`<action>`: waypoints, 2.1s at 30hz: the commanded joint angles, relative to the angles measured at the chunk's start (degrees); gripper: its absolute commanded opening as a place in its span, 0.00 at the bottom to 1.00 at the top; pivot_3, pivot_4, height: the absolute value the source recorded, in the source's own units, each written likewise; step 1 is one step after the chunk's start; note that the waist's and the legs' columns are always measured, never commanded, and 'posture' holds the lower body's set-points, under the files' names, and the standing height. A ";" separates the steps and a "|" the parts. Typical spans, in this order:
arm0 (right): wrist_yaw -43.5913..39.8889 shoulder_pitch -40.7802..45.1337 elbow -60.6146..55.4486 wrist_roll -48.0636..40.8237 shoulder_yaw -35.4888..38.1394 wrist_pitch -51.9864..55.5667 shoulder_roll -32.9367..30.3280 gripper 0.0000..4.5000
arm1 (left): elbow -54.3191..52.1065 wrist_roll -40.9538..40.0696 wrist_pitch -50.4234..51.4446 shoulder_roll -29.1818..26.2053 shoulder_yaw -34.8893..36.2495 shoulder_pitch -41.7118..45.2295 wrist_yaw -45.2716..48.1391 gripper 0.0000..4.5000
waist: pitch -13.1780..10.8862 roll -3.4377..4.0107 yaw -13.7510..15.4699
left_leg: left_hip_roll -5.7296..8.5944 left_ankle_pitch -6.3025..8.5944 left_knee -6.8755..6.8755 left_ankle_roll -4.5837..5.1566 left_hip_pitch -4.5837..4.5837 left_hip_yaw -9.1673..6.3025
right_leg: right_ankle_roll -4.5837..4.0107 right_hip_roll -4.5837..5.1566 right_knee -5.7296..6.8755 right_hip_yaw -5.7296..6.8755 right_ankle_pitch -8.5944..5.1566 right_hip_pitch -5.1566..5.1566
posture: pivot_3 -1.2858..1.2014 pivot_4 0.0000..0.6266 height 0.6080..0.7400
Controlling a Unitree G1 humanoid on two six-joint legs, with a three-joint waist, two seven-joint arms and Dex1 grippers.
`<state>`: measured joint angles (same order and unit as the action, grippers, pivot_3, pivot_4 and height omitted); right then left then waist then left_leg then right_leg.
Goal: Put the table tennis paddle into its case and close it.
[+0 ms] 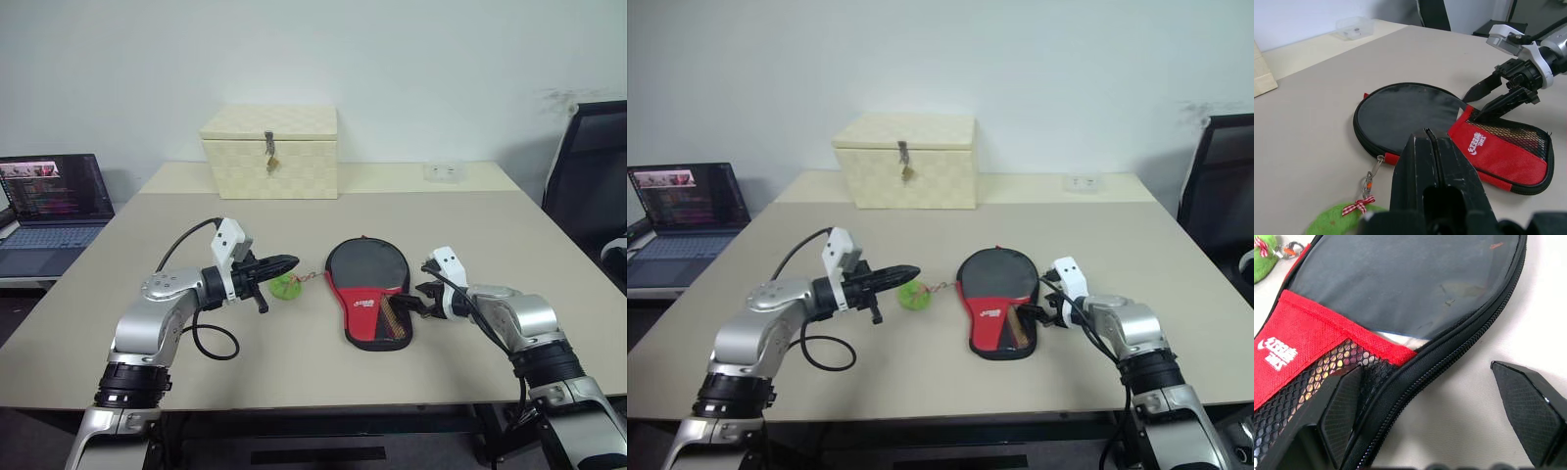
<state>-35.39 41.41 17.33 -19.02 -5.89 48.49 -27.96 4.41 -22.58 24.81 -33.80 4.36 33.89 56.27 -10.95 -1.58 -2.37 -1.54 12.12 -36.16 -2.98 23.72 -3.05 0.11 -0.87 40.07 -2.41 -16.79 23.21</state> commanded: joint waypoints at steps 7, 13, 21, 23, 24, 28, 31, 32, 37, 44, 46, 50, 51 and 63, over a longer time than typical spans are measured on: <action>-4.75 -1.51 -2.10 1.43 -5.31 3.43 2.35 0.59 | -2.72 -0.79 -0.65 -1.51 1.46 -0.33 -0.79 0.00 | 0.02 0.01 -0.69 | -0.02 0.00 0.02 0.00 -0.04 0.01 | -0.02 0.00 0.00 -0.01 0.01 0.00 | 0.52 0.24 1.00; -4.91 -1.12 -0.21 2.47 -4.50 2.87 3.61 0.17 | -2.80 -0.54 -0.96 -2.72 1.80 -1.86 -0.81 0.00 | 0.05 -0.01 -0.83 | -0.03 0.00 0.02 0.00 -0.11 0.03 | -0.03 0.00 0.02 -0.02 0.02 -0.03 | 0.52 0.24 1.00; -6.42 3.65 4.21 0.80 -1.56 4.48 7.72 0.00 | -4.21 -4.22 0.65 -4.84 2.43 -3.39 3.92 0.00 | 0.10 -0.11 -1.41 | -0.02 0.00 0.04 0.00 -0.51 0.28 | -0.08 -0.14 0.04 -0.08 0.06 -0.26 | 0.52 0.24 1.00; -7.67 4.14 2.90 0.06 -1.91 6.09 8.60 0.00 | -5.54 -6.06 2.21 -6.75 2.49 -4.81 7.02 0.00 | 0.10 -0.10 -1.71 | -0.07 0.00 0.08 0.00 -0.62 0.31 | -0.01 -0.19 0.05 -0.12 0.01 -0.32 | 0.52 0.24 1.00; -8.09 4.21 2.32 -0.05 -2.10 6.63 8.88 0.00 | -6.01 -6.70 2.72 -7.53 2.45 -5.37 8.10 0.00 | 0.10 -0.10 -1.91 | -0.08 0.00 0.11 0.00 -0.64 0.31 | -0.01 -0.22 0.05 -0.13 0.01 -0.33 | 0.52 0.24 1.00; -8.40 2.86 -2.99 -1.45 -2.74 10.51 10.83 0.00 | -8.91 -8.83 4.60 -11.04 2.17 -8.79 11.99 0.00 | 0.10 -0.09 -2.46 | -0.11 0.01 0.22 0.00 -0.65 0.28 | -0.09 -0.25 0.05 -0.14 -0.01 -0.32 | 0.52 0.24 1.00; -8.01 0.35 -8.82 -2.64 -3.34 13.94 11.58 0.00 | -11.03 -9.88 5.63 -12.18 2.23 -10.99 13.09 0.00 | 0.09 -0.09 -2.53 | -0.14 0.04 0.31 -0.01 -0.61 0.25 | -0.25 -0.25 0.02 -0.19 -0.04 -0.27 | 0.52 0.24 1.00; -7.88 -0.75 -11.02 -3.12 -3.73 15.05 11.64 0.00 | -11.80 -10.25 5.96 -12.33 2.23 -11.71 13.21 0.00 | 0.09 -0.09 -2.51 | -0.15 0.05 0.31 -0.03 -0.58 0.22 | -0.28 -0.25 0.02 -0.20 -0.06 -0.23 | 0.52 0.24 1.00; -6.62 -4.56 -18.29 -4.63 -4.16 18.93 11.97 0.00 | -14.41 -11.45 7.04 -12.57 2.24 -14.15 13.30 0.00 | 0.09 -0.09 -2.47 | -0.15 0.05 0.29 -0.03 -0.33 0.11 | -0.32 -0.24 0.02 -0.16 -0.08 -0.04 | 0.52 0.24 1.00; -4.26 -8.30 -24.31 -6.60 -1.78 23.15 10.78 0.00 | -15.99 -11.62 7.34 -12.48 1.52 -15.84 13.09 0.00 | 0.09 -0.09 -2.29 | -0.13 0.05 0.27 -0.03 -0.30 0.05 | -0.18 -0.23 0.01 -0.12 -0.16 -0.04 | 0.52 0.24 1.00; -3.99 -9.03 -25.27 -6.91 -1.76 23.50 9.88 0.00 | -15.74 -11.49 7.23 -12.51 1.36 -15.63 13.20 0.00 | 0.09 -0.09 -2.27 | -0.12 0.05 0.27 -0.03 -0.30 0.06 | -0.17 -0.23 0.01 -0.12 -0.17 -0.04 | 0.52 0.24 1.00; -3.32 -9.89 -26.35 -7.69 -1.03 24.12 8.67 0.00 | -15.11 -11.14 7.03 -12.53 0.96 -14.98 13.44 0.00 | 0.09 -0.09 -2.18 | -0.12 0.05 0.27 -0.04 -0.28 0.05 | -0.15 -0.22 -0.02 -0.11 -0.18 -0.04 | 0.52 0.24 1.00; -3.06 -9.94 -26.39 -7.89 -0.99 24.16 8.59 0.00 | -14.93 -11.03 6.95 -12.51 0.87 -14.82 13.46 0.00 | 0.09 -0.09 -2.14 | -0.12 0.05 0.27 -0.04 -0.27 0.04 | -0.14 -0.21 -0.02 -0.10 -0.18 -0.04 | 0.52 0.24 1.00; 2.40 -10.96 -30.87 -8.79 0.71 24.62 10.47 0.29 | -15.03 -10.58 6.70 -11.66 1.12 -14.86 11.69 0.00 | 0.09 -0.09 -2.12 | -0.12 0.05 0.27 -0.04 -0.27 0.03 | -0.14 -0.22 -0.02 -0.10 -0.19 -0.04 | 0.52 0.24 1.00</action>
<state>-33.50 30.57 -9.29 -26.86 -5.71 73.37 -16.85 -9.39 -32.87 32.16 -45.33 4.29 18.73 68.95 -10.86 -1.67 -4.48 -1.66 12.17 -35.90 -3.02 23.46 -3.01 -0.03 -1.09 40.05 -2.52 -16.97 23.17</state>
